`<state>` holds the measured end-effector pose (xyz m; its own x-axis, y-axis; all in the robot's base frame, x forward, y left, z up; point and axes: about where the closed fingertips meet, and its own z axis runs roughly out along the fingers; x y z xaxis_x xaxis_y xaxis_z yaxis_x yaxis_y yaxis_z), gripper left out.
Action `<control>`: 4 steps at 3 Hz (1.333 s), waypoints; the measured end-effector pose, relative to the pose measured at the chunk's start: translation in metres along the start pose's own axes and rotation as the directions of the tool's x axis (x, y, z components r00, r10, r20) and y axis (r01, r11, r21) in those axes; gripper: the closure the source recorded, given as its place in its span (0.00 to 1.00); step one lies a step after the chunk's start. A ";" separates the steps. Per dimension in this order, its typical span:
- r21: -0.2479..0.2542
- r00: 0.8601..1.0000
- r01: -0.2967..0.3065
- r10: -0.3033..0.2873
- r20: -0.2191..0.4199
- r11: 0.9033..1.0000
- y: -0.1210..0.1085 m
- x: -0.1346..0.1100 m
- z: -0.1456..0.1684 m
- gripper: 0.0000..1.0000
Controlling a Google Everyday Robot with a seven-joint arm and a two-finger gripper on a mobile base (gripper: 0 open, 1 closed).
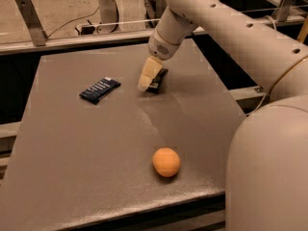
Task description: Pick rxbar chocolate
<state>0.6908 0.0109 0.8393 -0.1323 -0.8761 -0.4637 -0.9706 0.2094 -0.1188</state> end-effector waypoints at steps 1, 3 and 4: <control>0.004 1.000 -0.003 0.003 -0.002 1.000 -0.008 0.010 0.003 0.00; 0.001 1.000 0.006 -0.006 -0.002 1.000 -0.009 0.036 -0.009 0.44; -0.015 1.000 0.026 -0.026 -0.017 1.000 -0.002 0.042 -0.010 0.70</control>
Offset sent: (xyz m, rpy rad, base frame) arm 0.0096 -0.0458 -0.0006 0.0148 -0.0194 -0.0116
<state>0.6852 -0.0310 0.8289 -0.1100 -0.8885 -0.4455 -0.9766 0.1799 -0.1179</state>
